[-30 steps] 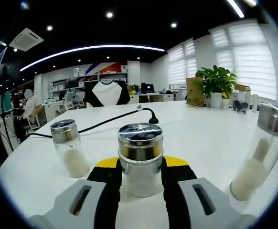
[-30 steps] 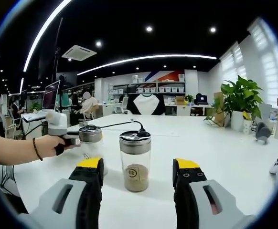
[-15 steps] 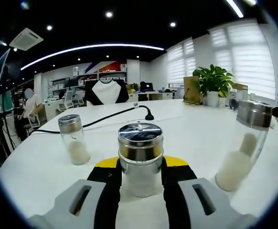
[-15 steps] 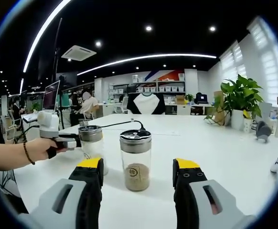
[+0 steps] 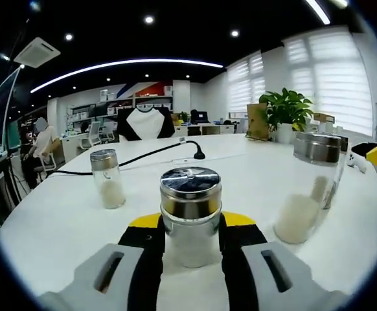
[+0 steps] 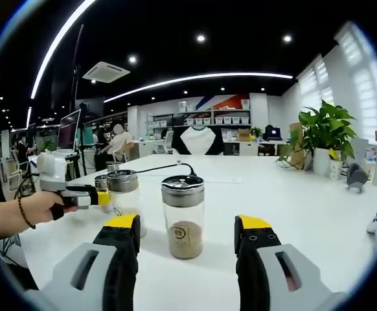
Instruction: Rotate the seasoning bottle until the label or dispensing opening points toward the visible target arrow and the bottle remains upright within the marked orientation range
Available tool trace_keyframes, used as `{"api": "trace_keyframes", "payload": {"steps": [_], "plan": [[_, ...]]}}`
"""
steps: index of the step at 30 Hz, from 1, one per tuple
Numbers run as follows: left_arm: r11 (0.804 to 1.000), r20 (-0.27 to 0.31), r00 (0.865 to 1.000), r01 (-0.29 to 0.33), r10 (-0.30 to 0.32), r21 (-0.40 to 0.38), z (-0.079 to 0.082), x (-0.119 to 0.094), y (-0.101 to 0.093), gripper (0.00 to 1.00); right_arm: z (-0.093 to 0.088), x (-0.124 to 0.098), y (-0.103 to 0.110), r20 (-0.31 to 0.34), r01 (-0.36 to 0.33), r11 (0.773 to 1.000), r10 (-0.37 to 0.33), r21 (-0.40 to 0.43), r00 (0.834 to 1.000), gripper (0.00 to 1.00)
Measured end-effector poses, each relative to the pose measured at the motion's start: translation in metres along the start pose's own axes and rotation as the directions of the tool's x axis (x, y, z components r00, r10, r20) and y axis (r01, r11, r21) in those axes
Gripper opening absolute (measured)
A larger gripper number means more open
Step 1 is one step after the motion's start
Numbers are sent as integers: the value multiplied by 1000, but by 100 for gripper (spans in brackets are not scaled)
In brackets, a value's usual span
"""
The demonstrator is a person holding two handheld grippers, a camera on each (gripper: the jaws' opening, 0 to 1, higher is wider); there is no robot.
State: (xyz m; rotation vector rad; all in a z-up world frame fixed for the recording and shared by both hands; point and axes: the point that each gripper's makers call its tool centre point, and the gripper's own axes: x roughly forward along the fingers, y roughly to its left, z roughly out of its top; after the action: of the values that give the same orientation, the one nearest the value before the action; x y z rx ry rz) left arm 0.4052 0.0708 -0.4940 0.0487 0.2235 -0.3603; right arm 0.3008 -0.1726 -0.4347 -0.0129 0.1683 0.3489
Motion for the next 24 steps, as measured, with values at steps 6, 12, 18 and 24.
{"api": "trace_keyframes", "payload": {"steps": [6, 12, 18, 24], "plan": [[1000, -3, 1000, 3, -3, 2, -4, -14, -4, 34, -1, 1, 2, -1, -5, 1000, 5, 0, 1000, 59], [1000, -7, 1000, -3, 3, -5, -7, -28, -7, 34, -2, 2, 3, -5, -8, 1000, 8, -1, 1000, 59], [1000, -10, 1000, -7, 7, -8, -10, -35, -13, 34, -3, 2, 5, -6, -13, 1000, 13, 0, 1000, 59], [1000, 4, 1000, -6, 6, -11, -9, -34, -14, 34, -5, 1, 7, -8, -19, 1000, 19, 6, 1000, 59]]}}
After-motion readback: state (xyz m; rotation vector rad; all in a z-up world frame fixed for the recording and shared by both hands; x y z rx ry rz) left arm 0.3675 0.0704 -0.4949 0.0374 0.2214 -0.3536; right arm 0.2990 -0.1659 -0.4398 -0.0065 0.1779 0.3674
